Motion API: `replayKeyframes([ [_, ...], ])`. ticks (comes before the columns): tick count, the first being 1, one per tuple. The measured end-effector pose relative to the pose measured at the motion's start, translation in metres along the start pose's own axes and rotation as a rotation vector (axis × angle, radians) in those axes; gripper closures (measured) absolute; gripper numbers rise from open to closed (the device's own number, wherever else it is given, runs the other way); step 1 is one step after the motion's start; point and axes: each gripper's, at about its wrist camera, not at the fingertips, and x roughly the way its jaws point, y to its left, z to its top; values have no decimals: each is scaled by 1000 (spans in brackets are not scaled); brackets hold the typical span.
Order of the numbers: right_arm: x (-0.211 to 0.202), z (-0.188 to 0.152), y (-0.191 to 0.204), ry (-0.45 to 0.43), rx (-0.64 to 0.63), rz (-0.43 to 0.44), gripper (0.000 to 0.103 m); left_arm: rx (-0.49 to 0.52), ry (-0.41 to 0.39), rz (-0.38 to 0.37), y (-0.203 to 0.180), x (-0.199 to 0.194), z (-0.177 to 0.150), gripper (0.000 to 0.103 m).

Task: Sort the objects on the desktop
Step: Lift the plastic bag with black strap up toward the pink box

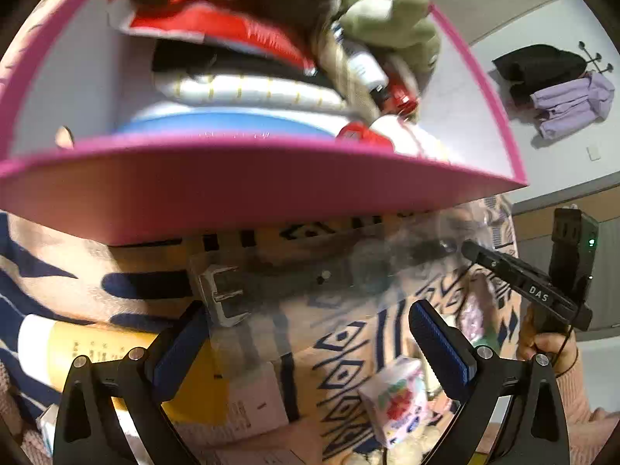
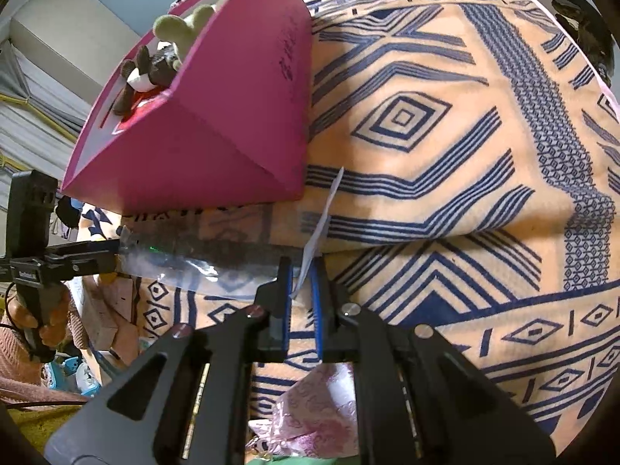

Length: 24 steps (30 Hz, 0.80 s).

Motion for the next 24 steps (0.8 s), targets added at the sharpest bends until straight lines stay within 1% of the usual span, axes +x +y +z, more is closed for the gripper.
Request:
replayKeyframes([
  [3, -14, 3, 8, -33, -10, 44, 92, 8, -31, -15, -6, -14, -3, 1],
  [8, -27, 4, 26, -57, -48, 77, 93, 14, -63, -10, -11, -25, -8, 3],
  [10, -30, 4, 31, -65, -55, 86, 94, 17, -70, -11, -16, -26, -10, 8],
  [13, -33, 6, 35, -70, -66, 92, 94, 17, -73, -10, -13, -28, -13, 17],
  [15, -34, 7, 36, -74, -66, 96, 94, 8, -83, 8, -17, -25, -15, 32],
  [16, -35, 7, 36, -74, -65, 96, 94, 3, -81, 20, -18, -23, -14, 36],
  [18, -36, 6, 37, -78, -63, 98, 94, -17, -78, 46, -13, -21, -15, 55],
  [19, -38, 5, 38, -80, -65, 99, 94, -22, -80, 48, -15, -18, -14, 59],
  [20, -39, 5, 39, -82, -67, 101, 94, -27, -80, 49, -13, -19, -15, 67],
  [21, -41, 4, 41, -84, -70, 106, 94, -28, -79, 46, -13, -19, -15, 72],
  [24, -44, 3, 47, -86, -86, 112, 94, -10, -85, 36, -19, -23, -18, 74],
])
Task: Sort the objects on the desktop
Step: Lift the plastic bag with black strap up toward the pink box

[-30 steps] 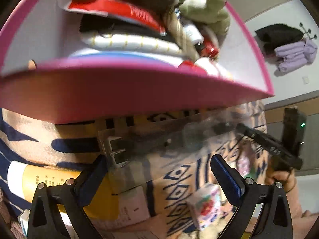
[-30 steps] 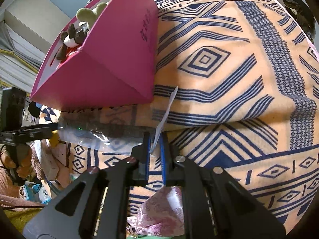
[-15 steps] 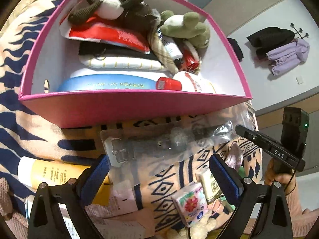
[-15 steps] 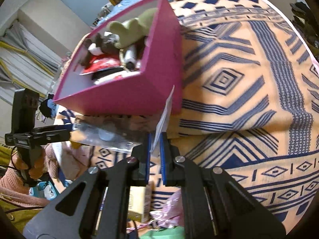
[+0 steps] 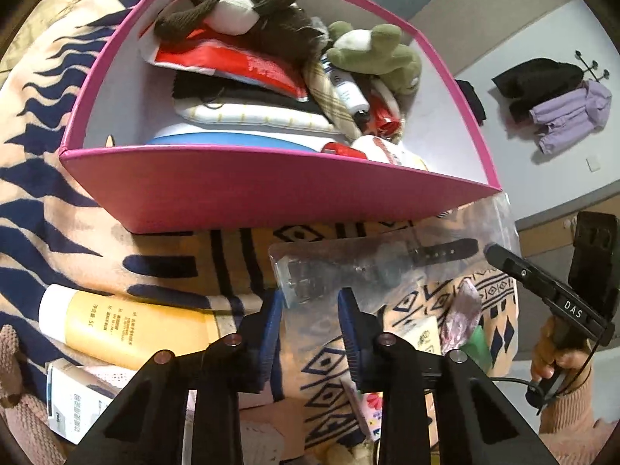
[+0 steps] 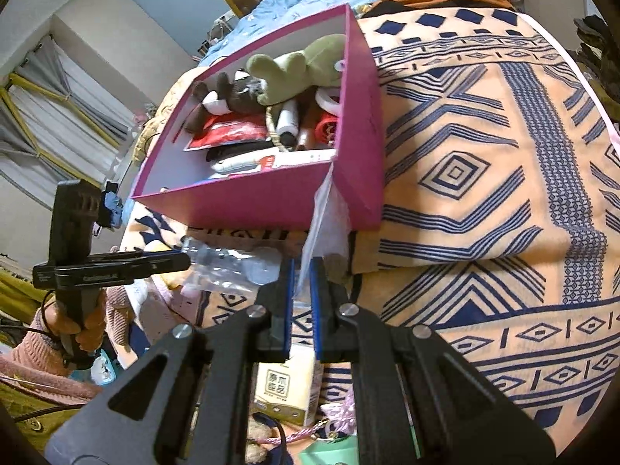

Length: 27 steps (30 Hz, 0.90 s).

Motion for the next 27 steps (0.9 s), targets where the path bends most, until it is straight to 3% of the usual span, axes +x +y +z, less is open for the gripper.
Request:
replayKeyframes([
  [27, -53, 28, 63, -91, -136, 133, 94, 17, -143, -34, -15, -76, -12, 74],
])
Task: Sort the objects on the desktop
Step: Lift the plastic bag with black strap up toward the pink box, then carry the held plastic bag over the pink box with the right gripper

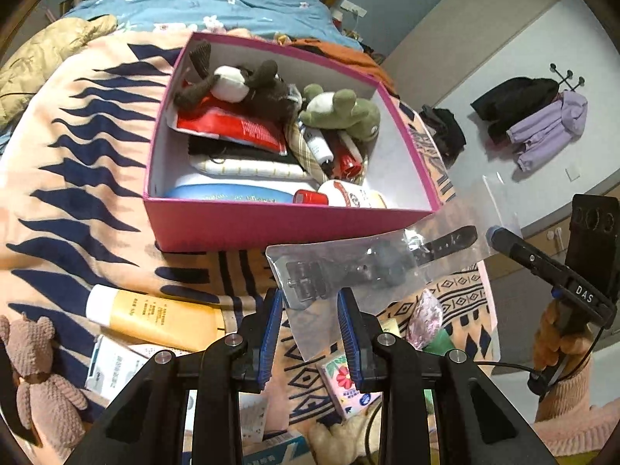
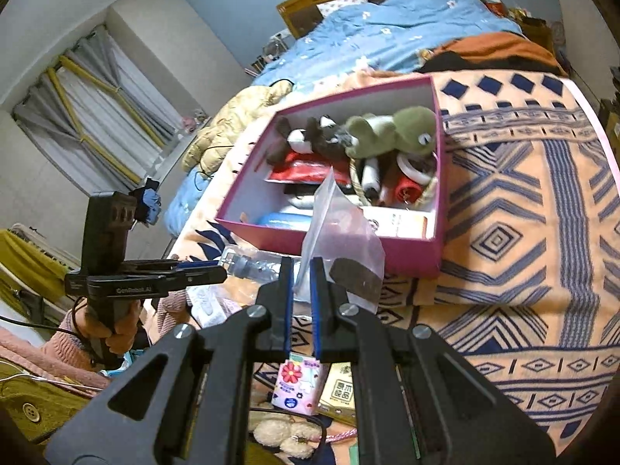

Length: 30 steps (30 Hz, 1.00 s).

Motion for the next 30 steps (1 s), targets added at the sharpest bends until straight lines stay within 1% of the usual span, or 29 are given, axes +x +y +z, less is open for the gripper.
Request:
replayKeyframes([
  [8, -6, 15, 15, -22, -49, 41, 94, 18, -72, 17, -5, -29, 8, 74],
  [16, -6, 29, 28, -34, -92, 67, 94, 29, -121, 34, -5, -43, 18, 74],
  [21, -6, 37, 33, -46, -111, 79, 94, 44, -142, 39, -7, -49, 25, 74],
  [30, 0, 53, 34, -56, -129, 70, 94, 68, -161, 59, -6, -51, 39, 74],
])
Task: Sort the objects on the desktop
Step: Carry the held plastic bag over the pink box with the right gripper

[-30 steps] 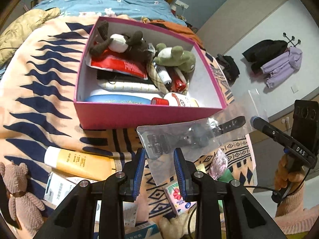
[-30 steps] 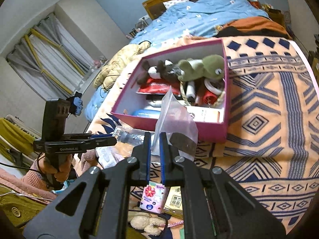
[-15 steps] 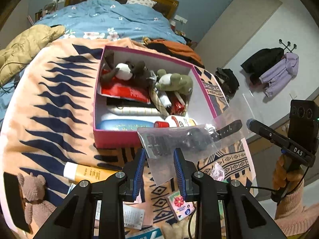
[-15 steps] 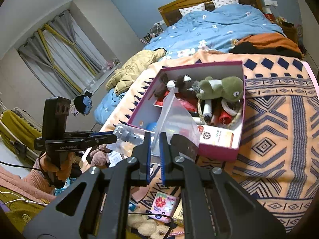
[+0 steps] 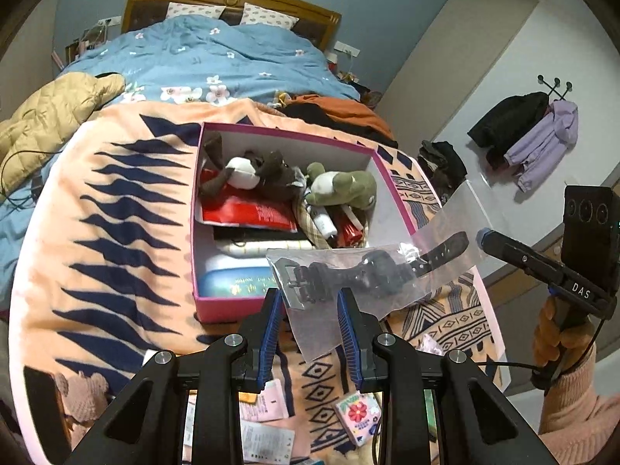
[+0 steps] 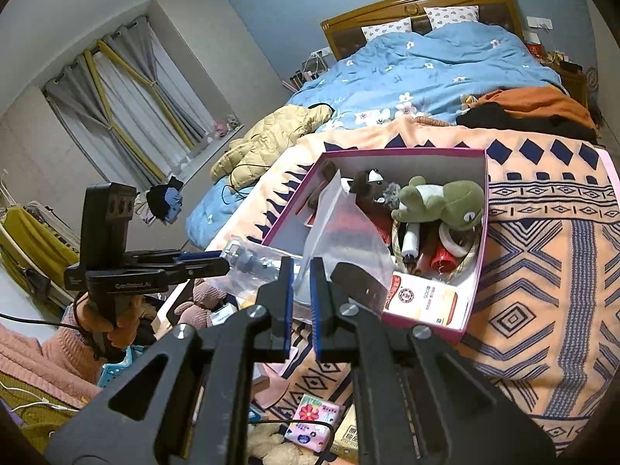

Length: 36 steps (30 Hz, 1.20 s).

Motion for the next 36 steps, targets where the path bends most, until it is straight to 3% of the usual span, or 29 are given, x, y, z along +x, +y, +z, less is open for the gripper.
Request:
replayKeyframes([
  [36, 38, 18, -28, 32, 59, 0, 94, -9, 6, 52, 23, 32, 27, 74],
])
